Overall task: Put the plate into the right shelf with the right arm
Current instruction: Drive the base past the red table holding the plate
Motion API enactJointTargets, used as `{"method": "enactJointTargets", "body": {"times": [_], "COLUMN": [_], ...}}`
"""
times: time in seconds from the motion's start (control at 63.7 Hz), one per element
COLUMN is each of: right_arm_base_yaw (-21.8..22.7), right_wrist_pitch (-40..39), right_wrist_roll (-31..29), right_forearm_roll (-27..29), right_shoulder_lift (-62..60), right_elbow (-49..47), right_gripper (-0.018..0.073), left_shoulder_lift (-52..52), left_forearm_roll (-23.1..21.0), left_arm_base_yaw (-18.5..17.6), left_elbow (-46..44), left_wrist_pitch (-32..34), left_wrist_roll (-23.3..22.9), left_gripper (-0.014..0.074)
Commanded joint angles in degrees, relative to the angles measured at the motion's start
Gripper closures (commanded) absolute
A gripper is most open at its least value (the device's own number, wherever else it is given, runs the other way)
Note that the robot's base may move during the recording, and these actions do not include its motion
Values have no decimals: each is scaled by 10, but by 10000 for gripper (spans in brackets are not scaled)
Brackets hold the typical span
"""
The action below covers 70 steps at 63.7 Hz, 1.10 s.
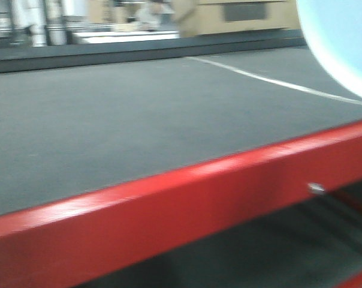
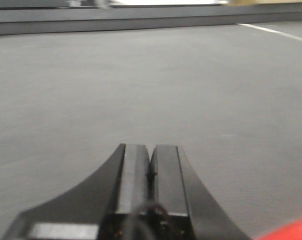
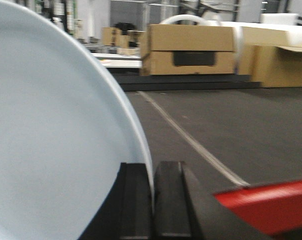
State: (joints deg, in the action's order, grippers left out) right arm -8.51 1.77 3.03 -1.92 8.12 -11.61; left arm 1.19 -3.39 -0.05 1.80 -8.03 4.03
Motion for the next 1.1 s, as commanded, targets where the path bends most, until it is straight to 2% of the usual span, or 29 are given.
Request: {"method": "enactJointTargets", "body": {"times": [0.0,1.083], "right_arm_base_yaw": [-1,-1], "right_wrist_pitch": [-50,-50], "right_wrist_roll": [1,1], "right_forearm_roll": [-4,-4], "right_shoulder_lift": [6,6], "right_elbow": [-18,-18], "right_gripper": [505,505], "left_shoulder_lift": [0,0], "left_forearm_roll": [-2,-2], "left_arm_base_yaw": [-4,-4], "left_elbow": [5,5], "left_wrist_pitch": [51,51], "left_wrist_roll": [2,2], "left_gripper": [643,643]}}
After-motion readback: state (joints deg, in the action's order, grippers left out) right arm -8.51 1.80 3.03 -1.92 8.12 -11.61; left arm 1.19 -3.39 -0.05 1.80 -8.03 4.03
